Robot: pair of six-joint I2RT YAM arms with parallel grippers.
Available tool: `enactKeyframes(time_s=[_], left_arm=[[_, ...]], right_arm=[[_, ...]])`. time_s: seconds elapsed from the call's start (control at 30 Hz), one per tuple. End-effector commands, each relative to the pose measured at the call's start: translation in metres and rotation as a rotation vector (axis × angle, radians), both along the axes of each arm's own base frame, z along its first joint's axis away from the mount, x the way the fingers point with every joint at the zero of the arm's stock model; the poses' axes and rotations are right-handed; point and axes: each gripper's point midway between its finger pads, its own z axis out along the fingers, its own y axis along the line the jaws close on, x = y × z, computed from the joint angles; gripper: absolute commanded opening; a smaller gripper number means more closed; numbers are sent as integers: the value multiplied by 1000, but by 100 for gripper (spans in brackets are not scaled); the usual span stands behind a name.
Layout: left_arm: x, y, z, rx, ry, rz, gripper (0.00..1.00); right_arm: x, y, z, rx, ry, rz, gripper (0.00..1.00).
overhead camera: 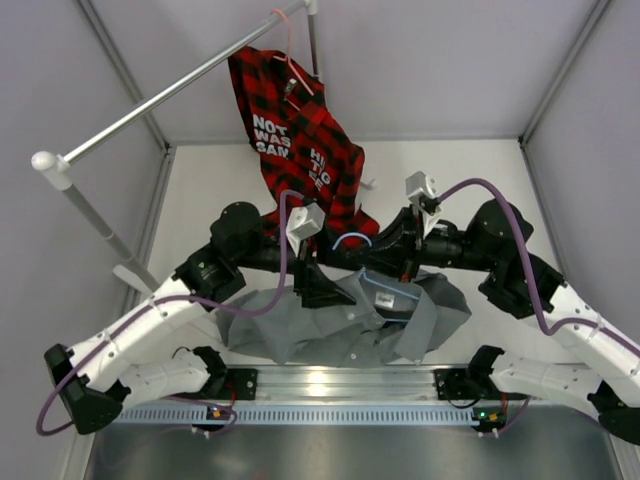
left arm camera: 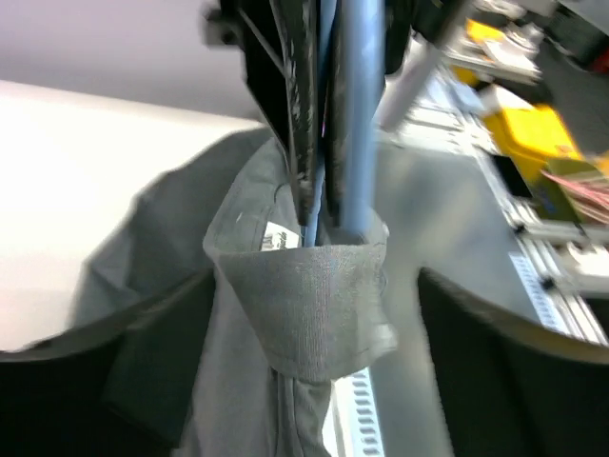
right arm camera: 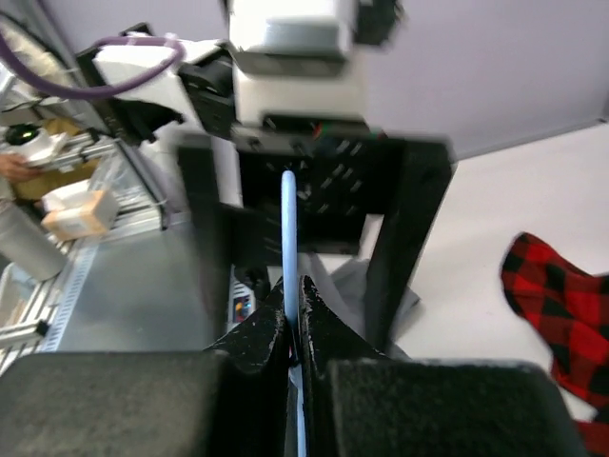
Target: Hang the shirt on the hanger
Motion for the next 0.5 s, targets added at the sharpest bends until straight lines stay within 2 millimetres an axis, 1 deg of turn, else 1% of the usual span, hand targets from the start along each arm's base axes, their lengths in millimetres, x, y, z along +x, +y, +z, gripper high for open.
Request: enactKeyframes(time_s=[0.0,0.03,0.07,0.1,0.13,0.17,0.2,0.23,0.27,0.3,0.33,0.37,0.4,0.43,0.47], left_arm=[[26,19,59,-109,-169,264,98],[34,24,62,-101,-194,326,98],[36,36,74,-125,-223,389,98],[56,48,74,-109,-225,536,98],[56,66,86,-149,-245,614,98],[63,76,79,-144,-240,685,98],[67,89,78,-156,-234,756,98],[76,119,85,-200,-221,915,98],[85,129,66,-177,-192,996,98],[87,140,61,-192,-158,1053,98],[87,159,59,-224,-133,1129,98],[86,161,51,-221,-111,1131,98],[83,156,34,-205,-70,1107,98],[78,152,31,-218,-56,1073,98],[63,142,31,-239,-54,974,98]], right_arm=[[13,-16,21,60,-59,-141,0],[20,-26,25,60,-66,-215,0],[23,-32,28,61,-70,-253,0],[27,-43,37,76,-91,-310,0],[29,-47,34,55,-86,-334,0],[30,-53,36,55,-92,-358,0],[29,-60,44,64,-112,-380,0],[33,-67,42,50,-107,-423,0],[35,-72,45,55,-106,-449,0],[34,-79,51,71,-111,-472,0],[40,-87,52,75,-106,-522,0],[42,-91,55,85,-101,-548,0],[41,-98,61,107,-101,-574,0],[47,-104,63,115,-94,-617,0],[50,-108,65,118,-89,-644,0]])
